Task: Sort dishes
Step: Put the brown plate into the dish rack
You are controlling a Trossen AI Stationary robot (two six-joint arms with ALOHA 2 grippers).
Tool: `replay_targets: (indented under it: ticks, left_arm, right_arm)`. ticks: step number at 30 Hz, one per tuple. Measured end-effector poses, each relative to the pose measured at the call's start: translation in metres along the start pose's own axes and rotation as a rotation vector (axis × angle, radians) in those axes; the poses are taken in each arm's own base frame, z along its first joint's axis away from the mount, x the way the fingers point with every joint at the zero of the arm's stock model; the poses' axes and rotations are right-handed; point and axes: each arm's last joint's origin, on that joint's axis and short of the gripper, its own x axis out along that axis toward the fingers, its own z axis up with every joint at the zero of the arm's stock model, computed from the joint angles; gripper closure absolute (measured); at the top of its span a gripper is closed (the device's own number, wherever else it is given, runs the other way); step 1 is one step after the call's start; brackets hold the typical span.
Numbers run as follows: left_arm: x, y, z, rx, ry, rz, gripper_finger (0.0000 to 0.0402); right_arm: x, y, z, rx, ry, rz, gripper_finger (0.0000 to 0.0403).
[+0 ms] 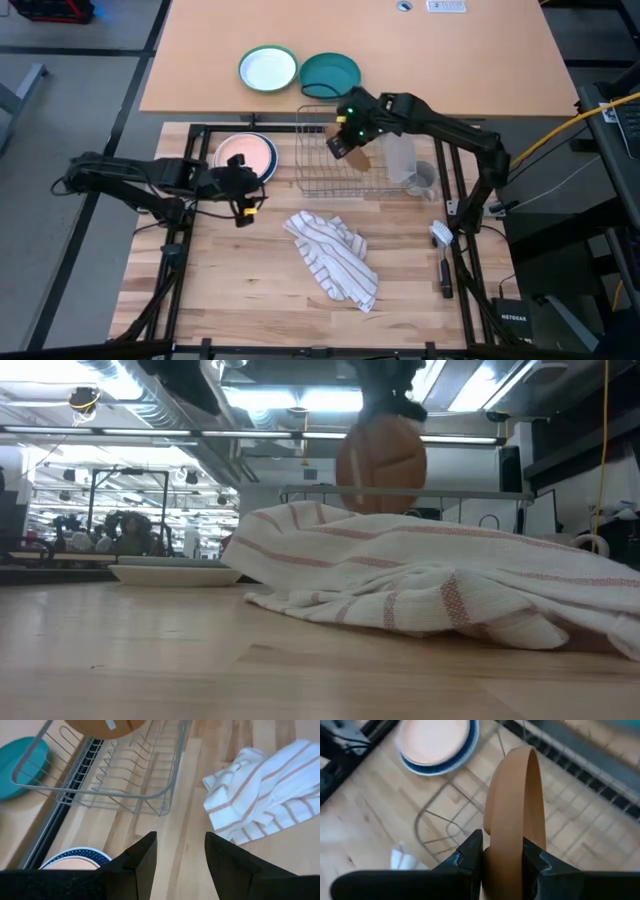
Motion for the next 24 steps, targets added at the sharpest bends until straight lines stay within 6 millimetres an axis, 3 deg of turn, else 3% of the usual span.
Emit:
replay_targets:
  ticks: [4, 11, 24]
  left_arm:
    - [0.006, -0.003, 0.000, 0.010, 0.022, 0.002, 0.0247]
    - [0.007, -0.003, 0.000, 0.027, 0.024, 0.002, 0.0247]
    - [0.006, -0.003, 0.000, 0.025, 0.024, 0.002, 0.0247]
  right_arm:
    - [0.009, -0.022, 0.001, 0.073, 0.043, -0.065, 0.0329]
    - [0.008, -0.036, 0.012, 0.157, -0.015, -0.078, 0.0329]
    - [0.008, -0.039, 0.013, 0.292, -0.052, -0.138, 0.0329]
